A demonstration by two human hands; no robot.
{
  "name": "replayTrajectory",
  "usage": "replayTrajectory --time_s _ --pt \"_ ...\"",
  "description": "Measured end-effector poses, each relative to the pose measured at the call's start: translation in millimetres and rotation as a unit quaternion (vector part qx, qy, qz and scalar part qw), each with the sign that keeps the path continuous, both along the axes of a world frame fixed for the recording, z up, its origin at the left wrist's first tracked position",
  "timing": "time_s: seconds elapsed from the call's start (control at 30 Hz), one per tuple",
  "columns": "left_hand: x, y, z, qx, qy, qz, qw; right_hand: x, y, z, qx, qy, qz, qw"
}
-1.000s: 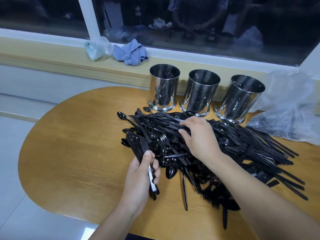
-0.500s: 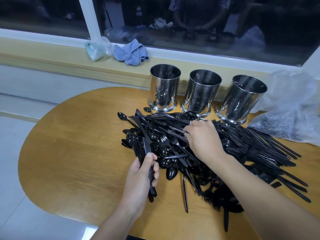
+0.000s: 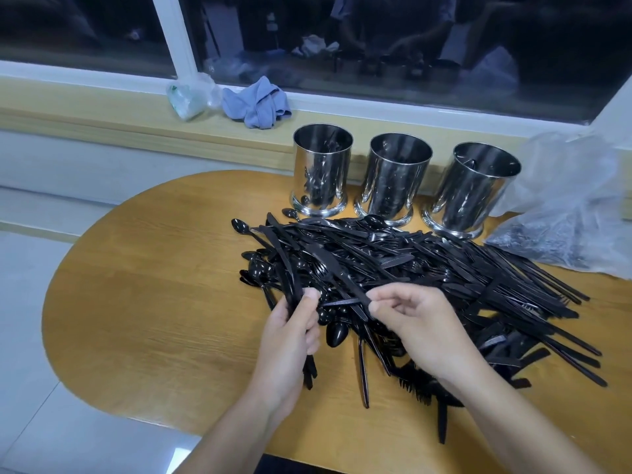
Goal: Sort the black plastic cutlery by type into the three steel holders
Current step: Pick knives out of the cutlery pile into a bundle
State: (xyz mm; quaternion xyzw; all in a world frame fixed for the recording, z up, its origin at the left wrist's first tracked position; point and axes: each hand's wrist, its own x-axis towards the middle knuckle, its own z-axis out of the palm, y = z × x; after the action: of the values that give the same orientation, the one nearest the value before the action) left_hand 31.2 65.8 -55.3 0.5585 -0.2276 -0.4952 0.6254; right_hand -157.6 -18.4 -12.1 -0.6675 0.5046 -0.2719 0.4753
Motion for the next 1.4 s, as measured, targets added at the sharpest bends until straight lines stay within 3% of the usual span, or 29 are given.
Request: replayTrajectory --time_s 0.17,0.3,0.37,0.43,0.6,0.73,1.0,1.2,1.27,1.4 --pt "-3.8 -3.5 4.9 -0.021 0.009 -0.016 1.000 8.7 25.3 -13.2 0.049 -0.024 0.085 0.995" --pt "-3.5 -5.8 -0.1 0.010 0.000 0.020 1.000 12.6 9.3 -13.7 -0.023 0.008 0.107 0.994" --pt "-1.4 -5.2 -2.2 0.005 0.001 0.024 1.000 14.7 -11.6 -16.6 -0.116 0.059 0.048 0.990" --pt "0.3 -3.7 -3.5 0.003 -0.007 0.013 1.000 19.4 -38.1 -21.7 -0.210 0.139 0.003 0.968" --pt "1.6 -1.7 -10.7 -0.003 -0.003 0.001 1.000 39.4 -85.1 -36.2 -0.299 0.265 0.023 0.917" --pt "5.4 -0.4 -8.9 0.000 0.035 0.000 0.999 47.8 -96.7 -41.8 -0.325 0.318 0.030 0.890" --pt "9.5 -0.5 -11.3 0.004 0.033 0.005 0.999 46.0 -98.0 -44.9 -0.334 0.365 0.038 0.868" --pt "7.1 -2.6 -8.9 0.009 0.008 0.005 1.000 42.4 -92.2 -41.1 -0.359 0.447 0.050 0.818" --pt "6.6 -3.3 -8.2 0.008 0.019 0.005 1.000 38.2 -90.7 -39.8 -0.357 0.441 0.041 0.822" --pt "5.3 -3.6 -9.8 0.012 0.014 -0.002 1.000 26.5 -82.9 -34.2 -0.330 0.367 0.013 0.870"
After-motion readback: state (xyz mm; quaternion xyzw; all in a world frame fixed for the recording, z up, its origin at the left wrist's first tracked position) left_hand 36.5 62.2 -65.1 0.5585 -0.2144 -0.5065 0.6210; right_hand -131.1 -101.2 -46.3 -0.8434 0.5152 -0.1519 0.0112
